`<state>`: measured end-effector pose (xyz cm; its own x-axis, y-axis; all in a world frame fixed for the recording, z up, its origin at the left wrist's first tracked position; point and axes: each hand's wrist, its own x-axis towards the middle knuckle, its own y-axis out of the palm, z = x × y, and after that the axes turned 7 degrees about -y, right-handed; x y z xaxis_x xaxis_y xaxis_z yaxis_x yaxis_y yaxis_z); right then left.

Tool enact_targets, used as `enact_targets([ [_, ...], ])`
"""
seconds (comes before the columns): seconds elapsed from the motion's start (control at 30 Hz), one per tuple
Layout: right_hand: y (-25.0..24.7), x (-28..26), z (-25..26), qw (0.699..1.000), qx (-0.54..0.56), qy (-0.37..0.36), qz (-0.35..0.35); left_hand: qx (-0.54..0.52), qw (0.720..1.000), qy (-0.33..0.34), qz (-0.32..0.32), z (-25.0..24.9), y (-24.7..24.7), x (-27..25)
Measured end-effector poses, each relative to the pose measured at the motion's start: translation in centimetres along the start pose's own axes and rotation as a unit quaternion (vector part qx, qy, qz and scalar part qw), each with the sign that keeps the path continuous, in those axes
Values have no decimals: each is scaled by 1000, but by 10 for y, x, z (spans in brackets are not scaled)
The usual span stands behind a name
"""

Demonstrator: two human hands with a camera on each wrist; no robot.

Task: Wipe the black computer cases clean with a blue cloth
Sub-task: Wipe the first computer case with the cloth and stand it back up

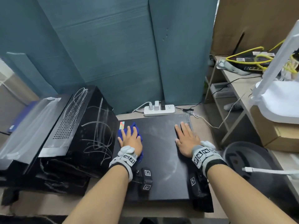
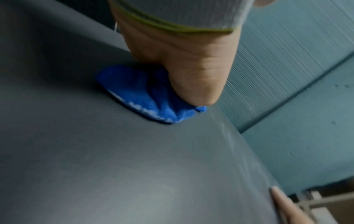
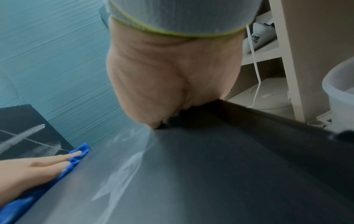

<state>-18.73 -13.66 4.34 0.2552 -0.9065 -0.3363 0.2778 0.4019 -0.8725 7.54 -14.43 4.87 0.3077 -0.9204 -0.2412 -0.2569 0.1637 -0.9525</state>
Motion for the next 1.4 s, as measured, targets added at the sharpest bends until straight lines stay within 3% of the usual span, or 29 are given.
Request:
enact_targets([
  [0.07,-1,1,-1,1000,5,3,5,24,1000,19,-1,-28,5,9],
  [0.2,-2,3,-5,1000,24,1,9,104,968,229,11,-88,29,-23],
  [0.3,-3,2,-7,999,48,-1,-7,102,946,306,42,-93,33,-41],
  [0.37,-2,1,-8,999,44,1,-17,112,954,278,32,-79,25,-28],
  [0.53,-4,-1,-8,998,66,0,-24,56,997,43,-11,-23,-6,47],
  [0.63,-4,-1,-9,998,62,-3,-25,35,999,-11,14,-34,-10,73],
  [0.7,-2,-1,-9,998,61,-4,-27,77,996,36,11,-65,-2,67],
  [0.8,-3,3,-14,996,84,-5,-37,132,966,224,8,-115,17,25],
  [0.9,-4,3,-15,988,143,-3,-61,115,932,342,38,-124,27,-7],
  [0.97,-3,5,-17,982,172,6,-78,93,933,345,50,-110,22,7],
  [1.1,5,8,-25,958,243,85,-126,103,973,206,-8,-79,7,56],
  [1.2,19,6,-40,944,282,128,-114,115,978,177,3,-89,5,71],
  [1.3,30,5,-53,933,324,102,-114,132,960,248,-8,-122,15,62],
  [1.4,28,5,-60,931,335,82,-123,139,898,416,28,-150,31,24],
])
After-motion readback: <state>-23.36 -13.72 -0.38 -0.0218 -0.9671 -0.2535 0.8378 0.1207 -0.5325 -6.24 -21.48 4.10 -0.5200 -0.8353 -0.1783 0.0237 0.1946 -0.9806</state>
